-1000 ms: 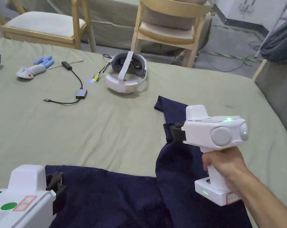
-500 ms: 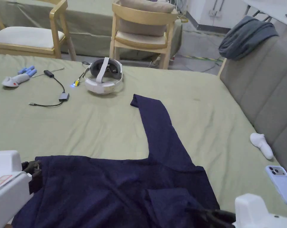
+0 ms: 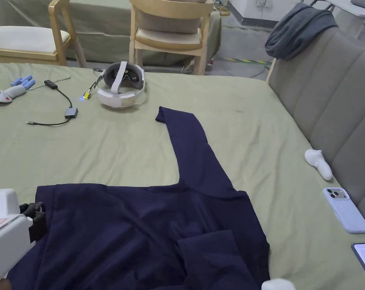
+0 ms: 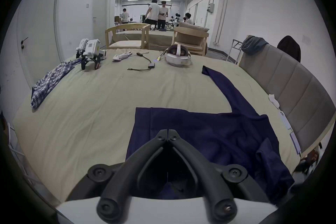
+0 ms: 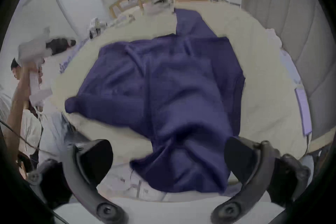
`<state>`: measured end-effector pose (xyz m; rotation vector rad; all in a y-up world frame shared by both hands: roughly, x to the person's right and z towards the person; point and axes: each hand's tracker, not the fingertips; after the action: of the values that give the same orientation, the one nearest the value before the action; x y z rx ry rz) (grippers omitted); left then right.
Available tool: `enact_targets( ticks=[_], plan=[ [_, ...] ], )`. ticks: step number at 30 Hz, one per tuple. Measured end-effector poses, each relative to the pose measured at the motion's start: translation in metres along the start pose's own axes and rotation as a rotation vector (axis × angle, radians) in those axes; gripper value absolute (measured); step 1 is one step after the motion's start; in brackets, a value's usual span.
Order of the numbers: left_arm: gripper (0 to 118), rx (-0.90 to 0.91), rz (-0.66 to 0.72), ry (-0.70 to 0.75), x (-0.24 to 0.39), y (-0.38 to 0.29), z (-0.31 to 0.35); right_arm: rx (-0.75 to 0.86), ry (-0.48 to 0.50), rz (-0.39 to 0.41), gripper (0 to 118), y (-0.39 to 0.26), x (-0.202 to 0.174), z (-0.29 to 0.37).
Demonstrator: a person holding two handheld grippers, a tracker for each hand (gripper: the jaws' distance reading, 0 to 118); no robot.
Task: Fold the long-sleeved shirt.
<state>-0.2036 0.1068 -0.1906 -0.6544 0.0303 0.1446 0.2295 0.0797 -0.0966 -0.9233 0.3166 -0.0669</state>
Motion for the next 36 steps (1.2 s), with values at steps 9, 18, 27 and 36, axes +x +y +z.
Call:
enact_targets(
  ticks=[9, 18, 27, 36],
  plan=[
    [3, -0.005, 0.017, -0.001, 0.002, 0.002, -0.01, 0.282, -0.165, -0.135, 10, 0.096, 0.055, -0.043],
    [3, -0.04, 0.016, -0.018, 0.014, 0.009, -0.031, 0.012, -0.14, -0.133, 116, 0.177, 0.127, -0.15],
    [3, -0.104, 0.02, 0.001, -0.003, 0.004, -0.067, -0.166, -0.075, -0.232, 24, 0.192, 0.168, -0.21],
    [110, -0.227, 0.115, -0.006, -0.06, 0.033, -0.14, -0.071, -0.169, -0.151, 4, 0.197, 0.164, -0.198]
  ],
)
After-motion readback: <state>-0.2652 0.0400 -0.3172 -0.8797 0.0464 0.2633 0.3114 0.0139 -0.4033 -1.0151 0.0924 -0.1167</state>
